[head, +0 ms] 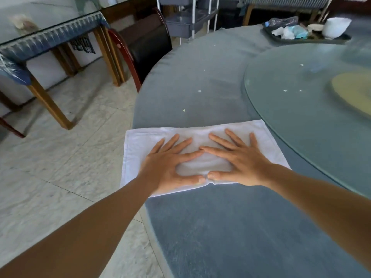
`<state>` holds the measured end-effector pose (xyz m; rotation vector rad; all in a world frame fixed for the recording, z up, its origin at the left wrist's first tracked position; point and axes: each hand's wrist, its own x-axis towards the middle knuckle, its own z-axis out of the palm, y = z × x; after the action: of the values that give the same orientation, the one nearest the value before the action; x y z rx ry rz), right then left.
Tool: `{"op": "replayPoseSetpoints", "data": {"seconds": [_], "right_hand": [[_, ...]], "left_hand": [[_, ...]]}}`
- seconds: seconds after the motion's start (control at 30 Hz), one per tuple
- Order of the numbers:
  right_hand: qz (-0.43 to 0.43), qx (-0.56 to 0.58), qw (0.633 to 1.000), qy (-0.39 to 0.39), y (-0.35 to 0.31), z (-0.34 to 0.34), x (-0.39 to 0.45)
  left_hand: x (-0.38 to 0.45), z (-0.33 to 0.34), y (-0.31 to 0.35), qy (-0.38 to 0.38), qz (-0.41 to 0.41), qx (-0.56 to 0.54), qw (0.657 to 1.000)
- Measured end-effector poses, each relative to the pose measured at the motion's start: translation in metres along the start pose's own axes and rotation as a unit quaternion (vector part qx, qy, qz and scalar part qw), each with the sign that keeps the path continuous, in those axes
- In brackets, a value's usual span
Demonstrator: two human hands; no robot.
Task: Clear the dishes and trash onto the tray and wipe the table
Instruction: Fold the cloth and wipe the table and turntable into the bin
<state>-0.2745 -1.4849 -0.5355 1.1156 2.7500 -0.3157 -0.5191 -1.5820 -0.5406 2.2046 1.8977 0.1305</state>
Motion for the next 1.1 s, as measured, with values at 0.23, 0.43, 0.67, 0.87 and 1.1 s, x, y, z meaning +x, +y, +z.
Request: {"op": "replayPoseSetpoints", "data": {"seconds": [0.23,0.43,0.67,0.87,1.1], "right_hand": [[0.044,0.012,0.999,0.012,0.004,-0.014,0.067],[0.075,0.011,0.997,-0.002,0.011,-0.023,0.099],[0.092,0.0,0.996,0.001,0.017,-0.031,0.127],[0.105,0.005,0.994,0.003,0.026,-0.038,0.149],[0.13,0.014,0.991,0.009,0.048,-0.053,0.201]], "left_hand": [[0.065,-0.021,-0.063,-0.017,0.044,0.0,0.999],[0.103,-0.035,-0.093,-0.033,0.087,0.0,0.996],[0.134,-0.045,-0.113,-0.037,0.116,0.002,0.993],[0.162,-0.048,-0.129,-0.029,0.133,-0.002,0.991],[0.221,-0.058,-0.158,-0.03,0.137,-0.003,0.99]]}}
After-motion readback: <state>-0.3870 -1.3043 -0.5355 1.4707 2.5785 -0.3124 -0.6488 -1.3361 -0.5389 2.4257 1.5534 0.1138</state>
